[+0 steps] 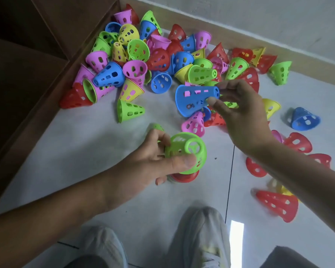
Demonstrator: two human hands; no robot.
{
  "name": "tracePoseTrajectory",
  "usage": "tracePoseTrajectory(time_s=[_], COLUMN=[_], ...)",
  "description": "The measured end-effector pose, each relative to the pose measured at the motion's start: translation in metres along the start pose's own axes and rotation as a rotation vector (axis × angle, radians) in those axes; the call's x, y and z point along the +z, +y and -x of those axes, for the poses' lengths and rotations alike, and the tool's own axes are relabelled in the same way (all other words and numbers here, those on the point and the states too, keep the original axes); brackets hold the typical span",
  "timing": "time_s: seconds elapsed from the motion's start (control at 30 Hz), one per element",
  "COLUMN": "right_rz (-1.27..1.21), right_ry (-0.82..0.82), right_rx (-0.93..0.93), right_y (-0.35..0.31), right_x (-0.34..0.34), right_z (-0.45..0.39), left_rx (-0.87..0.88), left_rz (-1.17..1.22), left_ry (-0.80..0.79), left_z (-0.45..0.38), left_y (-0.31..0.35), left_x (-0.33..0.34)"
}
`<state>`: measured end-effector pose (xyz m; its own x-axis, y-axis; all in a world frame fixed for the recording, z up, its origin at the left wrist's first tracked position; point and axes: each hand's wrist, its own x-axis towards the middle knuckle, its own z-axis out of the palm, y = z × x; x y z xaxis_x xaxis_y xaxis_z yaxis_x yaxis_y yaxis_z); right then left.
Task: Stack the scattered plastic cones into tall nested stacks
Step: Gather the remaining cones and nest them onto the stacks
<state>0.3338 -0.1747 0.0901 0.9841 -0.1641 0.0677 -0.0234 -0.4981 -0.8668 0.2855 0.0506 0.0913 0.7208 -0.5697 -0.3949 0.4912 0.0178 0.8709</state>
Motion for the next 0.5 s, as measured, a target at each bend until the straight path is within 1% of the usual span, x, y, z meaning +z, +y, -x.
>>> tracePoseTrajectory(time_s=[0.1,0.17,0.3,0.37,0.43,0.5], right_rz=[-0.094,-0.128,-0.182,-0.181,-0.167,-0.151], right_ry=[0.065,0.079,0.075,0.088,0.095,0.081], right_rx=[0.015,0.032,0.071,0.062,0.045,0.037], right_y=[-0.008,-0.009,-0.01,-0.012,-0.012,-0.012], right_x=[-0.012,-0.019,-0.028,-0.031,-0.033,-0.033], right_z=[0.017,0.028,0.05,0.059,0.067,0.075], left_rx=[-0.038,-0.039,-0.003,0.036,0.08,0.144], left_rz=[-0.151,-0.219,-0.308,-0.442,-0.651,-0.82], left_ry=[0.015,0.04,0.15,0.201,0.238,0.244], left_z=[-0.004,-0.009,-0.016,-0.017,-0.016,-0.015], left_y=[-0.006,-0.013,-0.031,-0.039,-0.046,-0.05], left_x=[0.007,0.009,0.01,0.009,0.007,0.006])
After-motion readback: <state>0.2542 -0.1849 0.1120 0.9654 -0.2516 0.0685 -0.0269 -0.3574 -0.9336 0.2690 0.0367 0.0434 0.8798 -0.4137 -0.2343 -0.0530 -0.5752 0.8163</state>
